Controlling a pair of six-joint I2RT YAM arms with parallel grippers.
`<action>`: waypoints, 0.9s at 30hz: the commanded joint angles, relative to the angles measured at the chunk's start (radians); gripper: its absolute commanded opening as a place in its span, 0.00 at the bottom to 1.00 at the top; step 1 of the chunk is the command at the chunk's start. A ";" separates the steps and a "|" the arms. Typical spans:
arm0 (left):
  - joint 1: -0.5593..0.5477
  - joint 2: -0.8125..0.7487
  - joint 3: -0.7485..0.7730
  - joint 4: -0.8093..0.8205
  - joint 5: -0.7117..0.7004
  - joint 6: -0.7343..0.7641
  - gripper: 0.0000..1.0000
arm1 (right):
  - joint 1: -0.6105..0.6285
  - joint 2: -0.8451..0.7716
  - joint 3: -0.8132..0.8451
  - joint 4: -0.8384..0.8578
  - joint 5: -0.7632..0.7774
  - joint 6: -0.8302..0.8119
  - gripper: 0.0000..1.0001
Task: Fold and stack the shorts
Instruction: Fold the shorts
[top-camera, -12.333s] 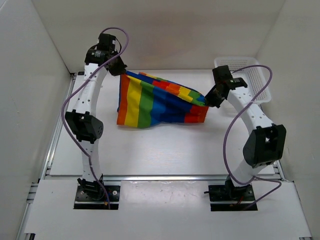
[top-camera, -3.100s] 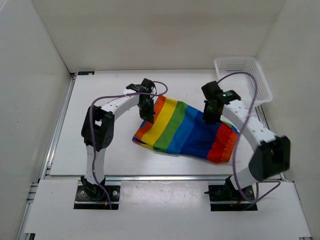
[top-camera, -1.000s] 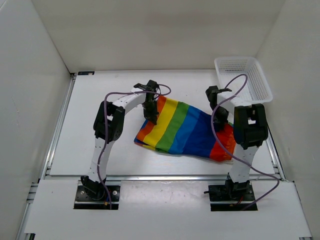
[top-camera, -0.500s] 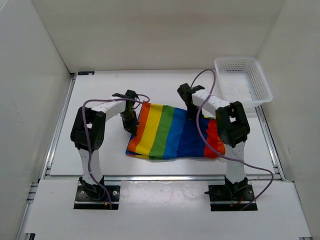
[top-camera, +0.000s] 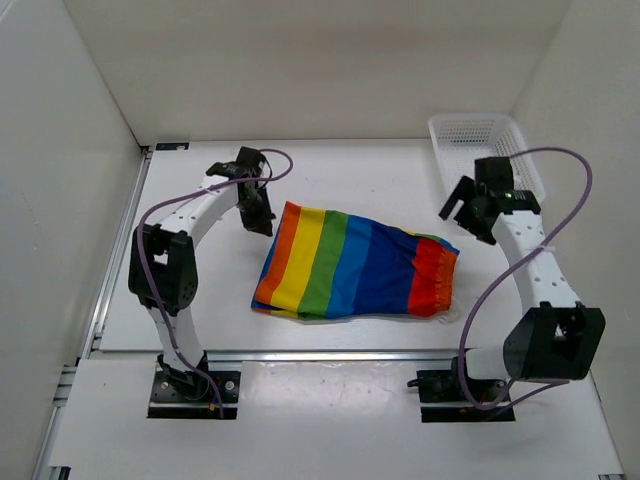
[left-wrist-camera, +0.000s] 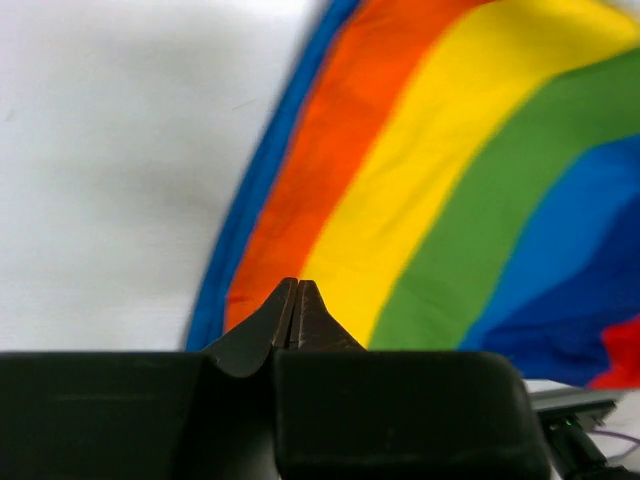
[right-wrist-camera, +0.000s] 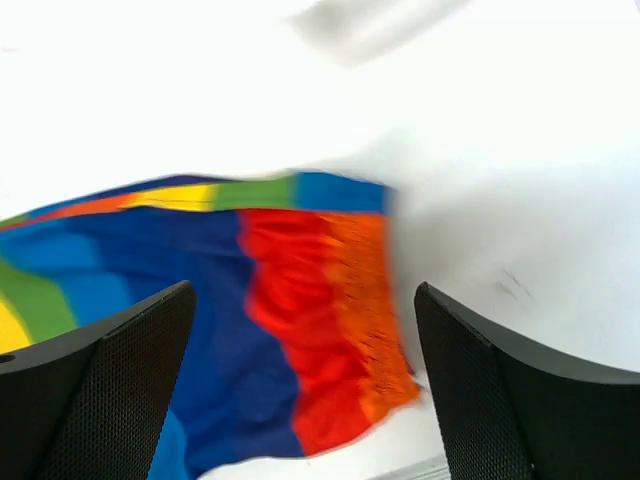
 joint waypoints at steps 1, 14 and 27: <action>-0.050 0.044 0.119 -0.001 0.083 0.036 0.10 | -0.107 -0.019 -0.158 -0.089 -0.113 0.054 0.94; -0.076 0.259 0.150 -0.001 0.068 0.016 0.10 | -0.212 -0.063 -0.383 -0.027 -0.269 0.109 0.95; 0.036 0.270 0.062 0.022 -0.001 0.016 0.10 | -0.202 0.097 -0.398 0.157 -0.582 -0.030 0.94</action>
